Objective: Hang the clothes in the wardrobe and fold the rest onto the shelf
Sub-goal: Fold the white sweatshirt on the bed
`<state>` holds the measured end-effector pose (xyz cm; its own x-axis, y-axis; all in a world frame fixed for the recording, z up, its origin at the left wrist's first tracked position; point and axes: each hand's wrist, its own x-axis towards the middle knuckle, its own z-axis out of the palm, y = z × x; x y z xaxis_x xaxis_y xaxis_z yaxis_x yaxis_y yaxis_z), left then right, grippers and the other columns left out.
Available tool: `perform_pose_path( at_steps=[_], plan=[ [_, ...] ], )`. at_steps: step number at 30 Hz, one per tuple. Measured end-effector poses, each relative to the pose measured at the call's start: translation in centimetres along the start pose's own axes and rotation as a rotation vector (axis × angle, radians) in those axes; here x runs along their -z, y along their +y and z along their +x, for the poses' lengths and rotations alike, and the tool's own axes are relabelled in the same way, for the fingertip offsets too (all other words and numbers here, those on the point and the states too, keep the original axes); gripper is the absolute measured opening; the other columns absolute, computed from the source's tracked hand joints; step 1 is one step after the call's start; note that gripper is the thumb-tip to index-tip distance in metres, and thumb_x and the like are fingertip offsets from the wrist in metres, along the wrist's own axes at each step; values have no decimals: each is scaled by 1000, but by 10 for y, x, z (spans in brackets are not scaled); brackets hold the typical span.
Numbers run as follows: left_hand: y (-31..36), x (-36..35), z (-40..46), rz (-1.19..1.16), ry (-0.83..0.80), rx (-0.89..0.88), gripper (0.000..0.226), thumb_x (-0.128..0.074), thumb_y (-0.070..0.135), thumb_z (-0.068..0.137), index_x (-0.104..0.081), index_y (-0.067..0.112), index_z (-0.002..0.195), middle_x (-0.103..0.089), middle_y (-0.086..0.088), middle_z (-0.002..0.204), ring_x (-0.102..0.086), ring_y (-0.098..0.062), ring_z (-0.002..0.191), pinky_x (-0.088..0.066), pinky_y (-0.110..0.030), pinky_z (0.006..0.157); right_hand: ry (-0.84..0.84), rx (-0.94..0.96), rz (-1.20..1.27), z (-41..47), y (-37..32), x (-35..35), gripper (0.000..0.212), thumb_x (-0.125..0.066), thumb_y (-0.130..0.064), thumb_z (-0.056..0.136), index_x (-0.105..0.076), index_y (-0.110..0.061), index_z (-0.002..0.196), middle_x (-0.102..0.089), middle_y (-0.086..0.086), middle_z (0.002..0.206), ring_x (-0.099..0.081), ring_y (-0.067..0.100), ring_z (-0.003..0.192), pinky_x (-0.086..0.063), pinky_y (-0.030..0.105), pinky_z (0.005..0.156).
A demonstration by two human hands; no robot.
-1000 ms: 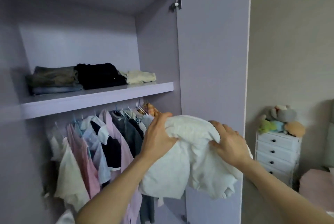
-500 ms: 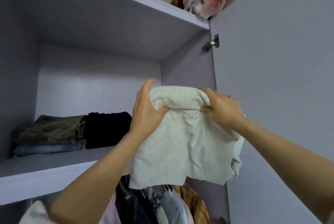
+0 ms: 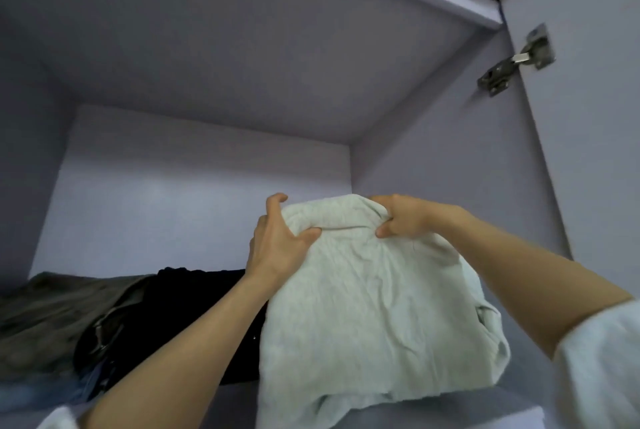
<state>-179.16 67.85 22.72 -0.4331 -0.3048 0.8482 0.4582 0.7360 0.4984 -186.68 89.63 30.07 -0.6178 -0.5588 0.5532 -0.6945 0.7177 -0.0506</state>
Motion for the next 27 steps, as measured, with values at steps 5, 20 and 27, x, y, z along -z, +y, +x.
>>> perform_pose_path(
  at_steps=[5, 20, 27],
  plan=[
    [-49, -45, 56, 134, 54, 188, 67, -60, 39, 88, -21, 26, 140, -39, -13, 136, -47, -32, 117, -40, -36, 87, -1, 0, -216, 96, 20, -43, 54, -55, -20, 89, -35, -36, 136, -52, -2, 131, -43, 23, 126, -19, 56, 111],
    [-88, -83, 19, 799, -699, 53, 60, -12, 69, 88, -21, 46, 144, -18, 13, 156, -6, -19, 145, 6, -60, 111, -137, -59, -360, 30, 48, -168, 57, -11, -63, 91, -5, -46, 145, -4, -6, 158, 3, 27, 145, 7, 64, 107],
    [-80, -70, -40, 751, -846, -148, 92, -20, 100, 48, 18, 70, 126, 15, 19, 155, 27, -20, 141, 19, -62, 106, -359, 10, -302, -27, 58, -157, 71, -39, -58, 91, 8, -51, 143, 22, -11, 155, 21, 22, 143, 5, 57, 113]
  ],
)
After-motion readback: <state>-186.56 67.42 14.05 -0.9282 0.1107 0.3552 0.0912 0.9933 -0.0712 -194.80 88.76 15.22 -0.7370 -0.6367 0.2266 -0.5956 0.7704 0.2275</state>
